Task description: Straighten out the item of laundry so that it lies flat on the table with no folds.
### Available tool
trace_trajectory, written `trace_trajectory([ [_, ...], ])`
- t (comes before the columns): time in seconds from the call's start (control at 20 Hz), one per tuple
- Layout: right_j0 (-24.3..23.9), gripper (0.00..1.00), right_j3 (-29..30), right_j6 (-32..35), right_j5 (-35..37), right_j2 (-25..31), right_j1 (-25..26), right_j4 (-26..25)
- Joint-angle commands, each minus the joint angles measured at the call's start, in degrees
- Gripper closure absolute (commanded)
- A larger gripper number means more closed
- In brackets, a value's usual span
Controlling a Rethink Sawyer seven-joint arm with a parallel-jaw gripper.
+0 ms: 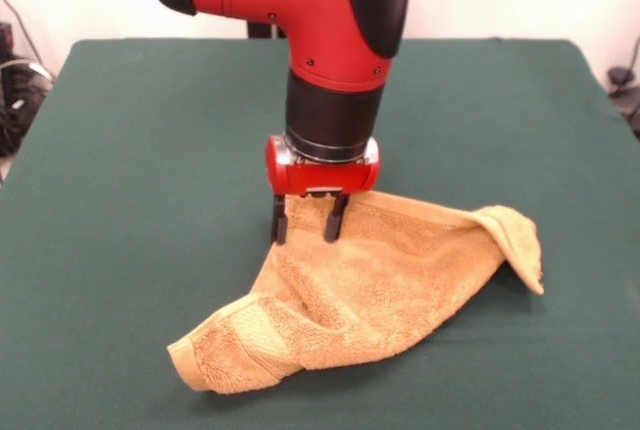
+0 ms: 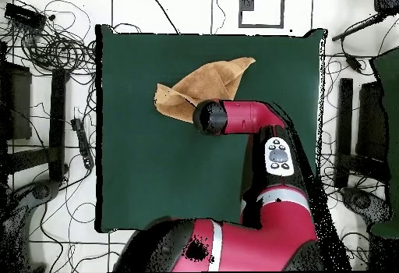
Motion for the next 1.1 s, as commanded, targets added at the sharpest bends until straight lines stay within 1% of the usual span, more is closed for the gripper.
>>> trace_trajectory([
  [0.05, -4.46, 0.0, 2.56, 0.99, 9.63, 5.04, -1.65, 3.01],
  [0.15, -5.12, 0.0, 2.68, -1.07, 10.48, 6.14, -2.25, 2.56],
  [0.5, -5.65, 0.0, 1.24, -0.09, 9.46, 7.12, -1.55, 1.78],
  [0.7, -5.6, 0.0, 2.71, 1.0, 7.07, 6.98, -1.85, 0.87],
  [1.1, -5.16, 0.0, 2.39, 2.06, 6.28, 6.69, -1.4, 0.6],
])
